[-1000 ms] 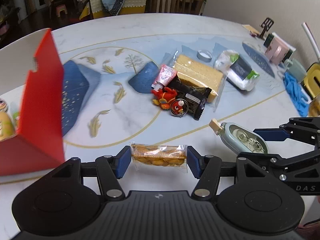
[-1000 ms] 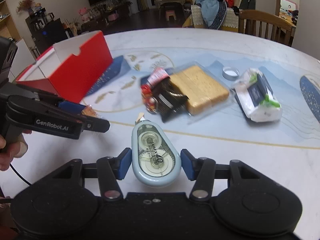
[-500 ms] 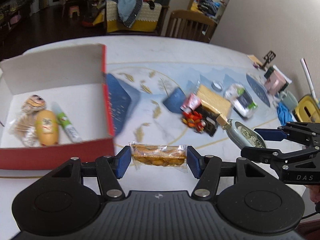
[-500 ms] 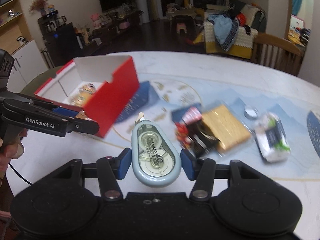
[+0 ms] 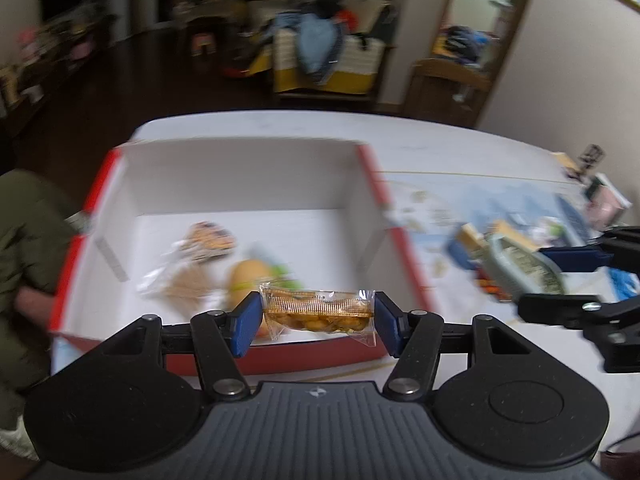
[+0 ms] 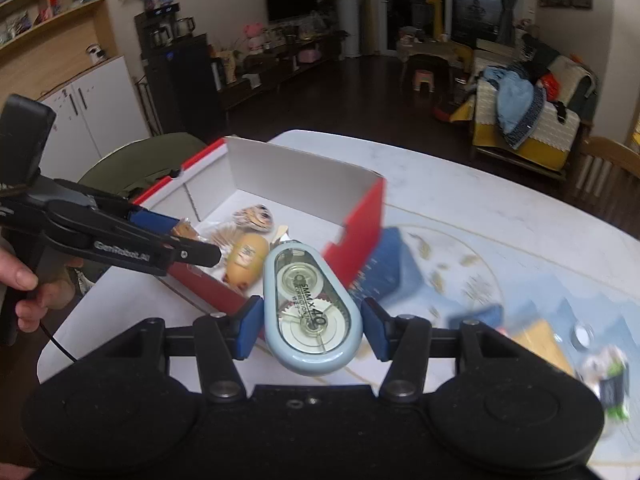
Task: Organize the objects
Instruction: 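Carry the snack pack and correction tape over the red box with both tools, then lower both items into the box and open both tools to release them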
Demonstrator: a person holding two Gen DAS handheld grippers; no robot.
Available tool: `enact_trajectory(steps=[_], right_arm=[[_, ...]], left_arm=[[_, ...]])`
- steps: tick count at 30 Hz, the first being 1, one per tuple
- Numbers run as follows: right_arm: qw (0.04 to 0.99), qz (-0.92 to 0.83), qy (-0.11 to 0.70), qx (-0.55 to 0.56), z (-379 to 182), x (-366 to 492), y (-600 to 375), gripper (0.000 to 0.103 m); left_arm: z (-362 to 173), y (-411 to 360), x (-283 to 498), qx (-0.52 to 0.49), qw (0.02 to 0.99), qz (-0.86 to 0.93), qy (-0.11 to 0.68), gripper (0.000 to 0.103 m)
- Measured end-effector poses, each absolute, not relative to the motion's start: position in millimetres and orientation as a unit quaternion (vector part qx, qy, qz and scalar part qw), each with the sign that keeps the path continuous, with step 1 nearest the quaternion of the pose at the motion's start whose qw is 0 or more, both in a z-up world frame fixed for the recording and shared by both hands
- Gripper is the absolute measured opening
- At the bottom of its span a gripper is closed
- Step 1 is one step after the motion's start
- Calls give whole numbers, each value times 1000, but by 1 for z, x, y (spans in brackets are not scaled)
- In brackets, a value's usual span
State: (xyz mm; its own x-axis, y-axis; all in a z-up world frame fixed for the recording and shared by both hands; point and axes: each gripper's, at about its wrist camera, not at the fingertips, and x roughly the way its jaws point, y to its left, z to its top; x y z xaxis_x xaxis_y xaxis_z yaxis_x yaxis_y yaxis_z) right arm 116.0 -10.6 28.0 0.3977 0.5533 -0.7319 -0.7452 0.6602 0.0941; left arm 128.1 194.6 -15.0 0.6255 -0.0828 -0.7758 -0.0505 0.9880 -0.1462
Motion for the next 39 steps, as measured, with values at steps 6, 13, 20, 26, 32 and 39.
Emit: enact_trajectory(steps=[6,13,20,26,32,39], right_arm=[[822,392,393,-130,23,133,36,53],[822,359,418,-145,3,163,87,53],[819,321,443,-172,-26,188,125,53],[816,300,458,-187,-47,198,145,53],[809,286,469,-209,-64,205,160,53],[801,284,478,-223,-75,205,169,53]], left_arm=[[-26,229,137,-66,897,9,438,59],[-38,249,160,-35,892,14,450,59],[-55,261,186,-11,879,7,476,59],[-71,264,201,1,869,-1,494,59],[-82,263,212,14,859,-7,511,59],[-88,263,215,15,851,-17,525,59]])
